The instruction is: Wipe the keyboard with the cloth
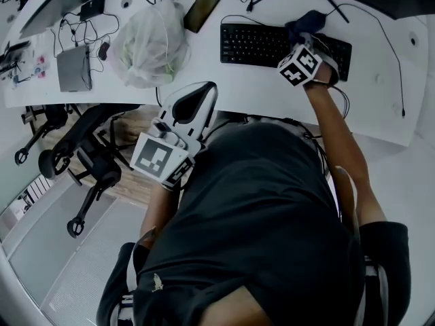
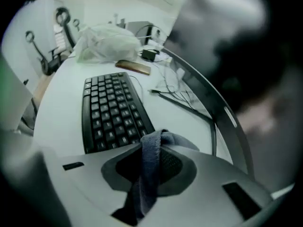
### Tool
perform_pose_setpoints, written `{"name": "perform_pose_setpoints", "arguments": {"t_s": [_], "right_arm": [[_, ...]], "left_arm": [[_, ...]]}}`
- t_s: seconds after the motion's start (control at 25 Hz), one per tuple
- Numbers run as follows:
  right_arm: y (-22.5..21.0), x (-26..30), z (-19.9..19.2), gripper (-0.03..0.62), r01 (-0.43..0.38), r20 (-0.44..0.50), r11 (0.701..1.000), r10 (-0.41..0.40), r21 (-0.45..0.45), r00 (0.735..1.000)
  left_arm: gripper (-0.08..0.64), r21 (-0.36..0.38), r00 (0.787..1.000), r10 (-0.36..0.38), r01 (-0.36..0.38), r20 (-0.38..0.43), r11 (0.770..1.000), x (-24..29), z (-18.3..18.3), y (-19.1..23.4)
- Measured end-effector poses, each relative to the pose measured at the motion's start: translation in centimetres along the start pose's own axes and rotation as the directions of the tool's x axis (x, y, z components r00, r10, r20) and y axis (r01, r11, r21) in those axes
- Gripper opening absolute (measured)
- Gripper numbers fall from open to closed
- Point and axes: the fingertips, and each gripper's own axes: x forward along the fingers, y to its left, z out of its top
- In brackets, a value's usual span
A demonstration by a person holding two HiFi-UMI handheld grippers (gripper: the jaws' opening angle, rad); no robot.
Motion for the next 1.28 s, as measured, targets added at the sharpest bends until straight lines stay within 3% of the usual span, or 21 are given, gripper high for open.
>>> {"name": "perform_pose_setpoints", "arguments": {"t_s": [0.04,0.12,0.2,0.28,0.36,0.44,0.56,0.64,0.76,0.92,1.04,1.16,1.28], "right_arm": [[1.5,0.4,3.1,0.061,-0.016,0.025,0.999,0.017,-0.047,1.0],[5.8,0.5,10.2,0.061,-0.118,0.114,0.988,0.129,-0.096,0.985],[10.5,0.7,15.8,0.061,-0.196,0.162,0.958,0.232,-0.21,0.959],[13.0,0.6,18.9,0.061,-0.225,0.191,0.932,0.285,-0.286,0.939],[12.7,-0.5,20.9,0.061,-0.244,0.265,0.936,0.31,-0.254,0.913],[11.5,-1.1,21.5,0.061,-0.221,0.31,0.946,0.289,-0.236,0.906],[11.1,0.6,19.1,0.061,-0.244,0.281,0.944,0.302,-0.224,0.911],[10.0,1.3,16.4,0.061,-0.26,0.273,0.951,0.298,-0.169,0.915],[5.9,0.6,10.4,0.061,-0.21,0.217,0.977,0.215,-0.044,0.952],[-0.4,-0.9,-3.1,0.061,-0.08,0.005,0.985,0.08,0.155,0.997],[-4.7,-3.0,-11.8,0.061,0.047,-0.172,0.963,0.0,0.265,0.985],[-5.7,-3.8,-12.1,0.061,0.089,-0.182,0.955,-0.038,0.284,0.983],[-2.3,-1.6,-5.4,0.06,0.017,-0.074,0.982,-0.003,0.187,0.997]], "left_arm": [[0.002,-0.007,1.0,0.006,-0.006,-0.001,1.0,-0.3,-0.2,0.2],[0.002,-0.013,1.0,0.018,-0.018,-0.002,1.0,-0.9,-0.6,0.6],[0.002,-0.011,1.0,0.025,-0.025,-0.004,1.0,-1.5,-0.9,0.9],[0.002,-0.013,0.999,0.032,-0.032,0.001,0.999,-2.1,-0.9,1.0],[0.002,-0.018,0.999,0.047,-0.047,0.011,0.999,-2.9,-0.9,1.6],[0.002,-0.045,0.997,0.071,-0.07,0.012,0.997,-3.6,-1.4,2.5],[0.002,-0.084,0.996,0.089,-0.087,0.02,0.993,-4.1,-1.7,3.3],[0.002,-0.07,0.996,0.082,-0.08,0.025,0.994,-4.1,-1.3,3.4],[0.002,-0.059,0.997,0.078,-0.077,0.025,0.995,-4.0,-1.1,4.0],[0.002,-0.092,0.998,0.061,-0.059,0.014,0.994,-3.4,-1.5,4.6],[0.002,-0.09,0.999,0.033,-0.032,0.007,0.995,-2.5,-1.4,4.8],[0.002,-0.076,1.0,0.002,-0.002,-0.002,0.997,-1.3,-1.3,4.7],[0.002,-0.06,1.0,-0.024,0.023,-0.01,0.998,-0.4,-0.7,4.1]]}}
